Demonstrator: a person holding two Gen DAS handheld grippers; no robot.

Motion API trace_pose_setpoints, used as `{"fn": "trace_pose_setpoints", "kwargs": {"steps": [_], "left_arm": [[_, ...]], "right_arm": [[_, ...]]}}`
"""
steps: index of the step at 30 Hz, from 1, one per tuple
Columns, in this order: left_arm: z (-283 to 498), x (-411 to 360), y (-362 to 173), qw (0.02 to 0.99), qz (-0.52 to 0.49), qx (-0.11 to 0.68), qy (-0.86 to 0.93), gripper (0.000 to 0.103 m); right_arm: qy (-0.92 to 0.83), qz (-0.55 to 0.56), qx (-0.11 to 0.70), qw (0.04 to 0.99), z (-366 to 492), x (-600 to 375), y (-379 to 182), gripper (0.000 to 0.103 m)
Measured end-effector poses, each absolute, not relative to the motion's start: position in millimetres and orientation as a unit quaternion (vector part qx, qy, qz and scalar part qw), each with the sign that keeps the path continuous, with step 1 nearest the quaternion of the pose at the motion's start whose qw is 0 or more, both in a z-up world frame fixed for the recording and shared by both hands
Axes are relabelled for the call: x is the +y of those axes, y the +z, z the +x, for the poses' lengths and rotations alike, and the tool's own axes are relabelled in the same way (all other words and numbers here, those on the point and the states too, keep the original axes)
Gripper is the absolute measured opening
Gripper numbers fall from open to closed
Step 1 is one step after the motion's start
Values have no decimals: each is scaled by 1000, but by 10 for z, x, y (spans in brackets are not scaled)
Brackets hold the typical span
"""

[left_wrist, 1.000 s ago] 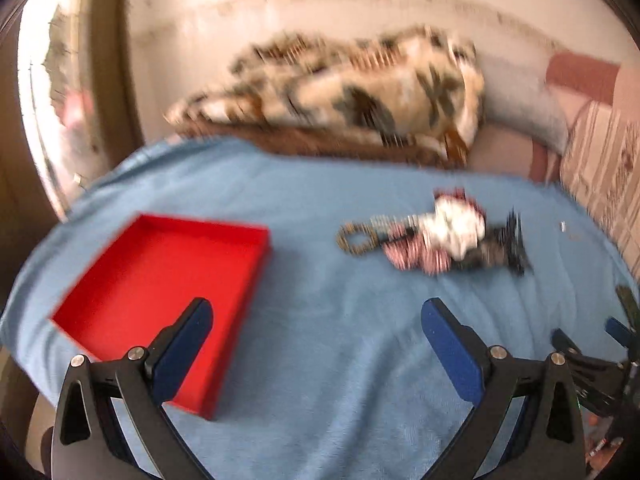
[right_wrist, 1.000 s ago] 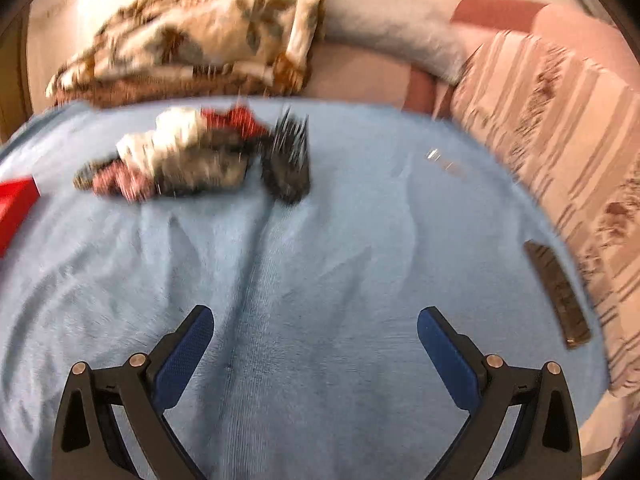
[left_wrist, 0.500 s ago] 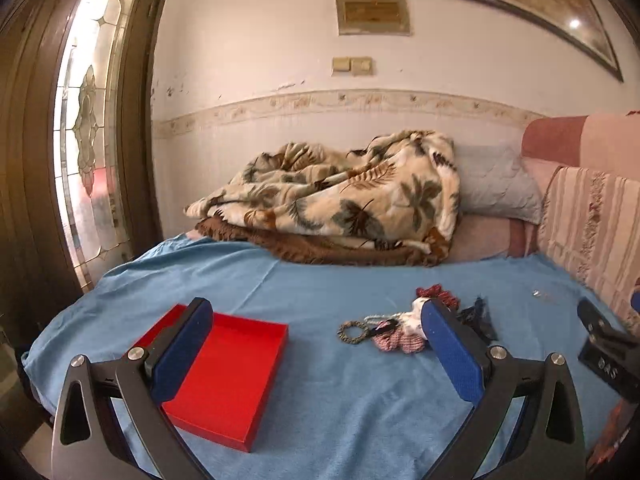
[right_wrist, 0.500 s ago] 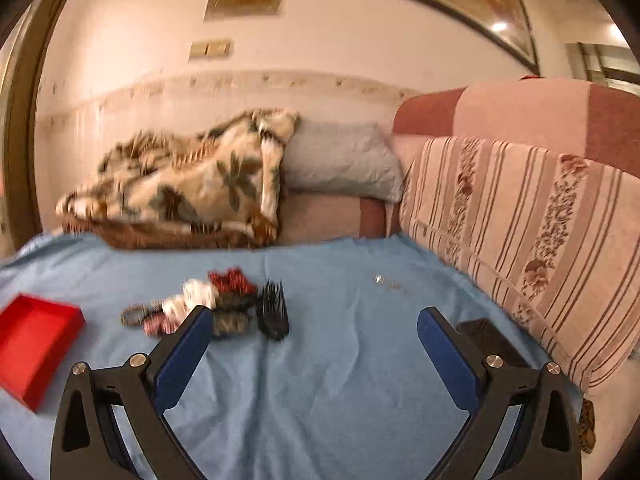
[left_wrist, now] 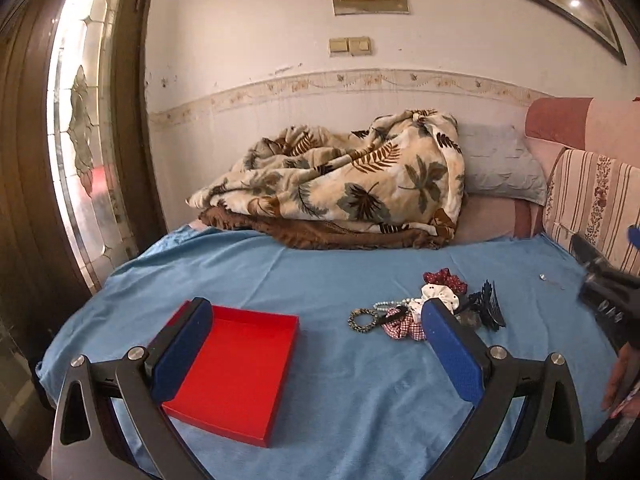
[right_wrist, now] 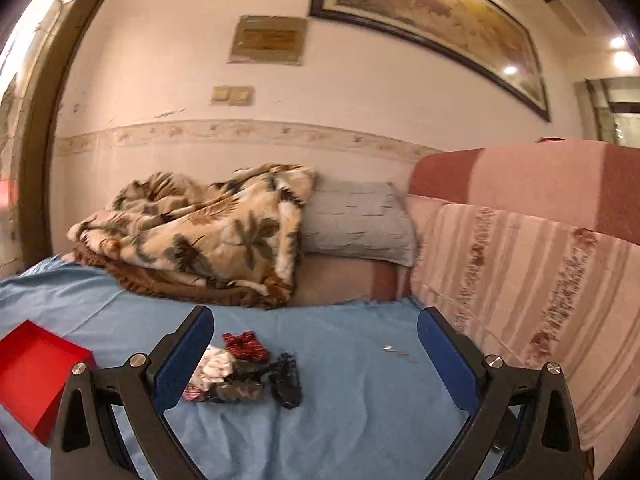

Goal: Organize jewelry
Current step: 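Grasp the white dotted scrunchie with the left tool while the right tool grasps the black claw clip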

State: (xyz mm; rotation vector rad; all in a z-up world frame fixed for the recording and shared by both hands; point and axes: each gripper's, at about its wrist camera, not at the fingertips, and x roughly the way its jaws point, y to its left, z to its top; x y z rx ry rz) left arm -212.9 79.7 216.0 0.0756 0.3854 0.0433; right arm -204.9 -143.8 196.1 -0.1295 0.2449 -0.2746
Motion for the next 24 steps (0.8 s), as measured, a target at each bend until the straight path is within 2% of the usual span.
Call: {"fn": "trace_pose_setpoints", "kwargs": {"steps": [8,16,24], "left_arm": [[-1638,640,1936,971,46,236,-4,103],[-1079,627,1636,954,38,298,-13,103],[-778,658,1434,946,46,321,-3,103]], "right_arm": [[-95,-79,180,976,-1559,-1483,1672,103],[-112,-57,210,970,-1073,-1805,1562,103],[-130,-39,226,965,-813,-2059,1355,103]]}}
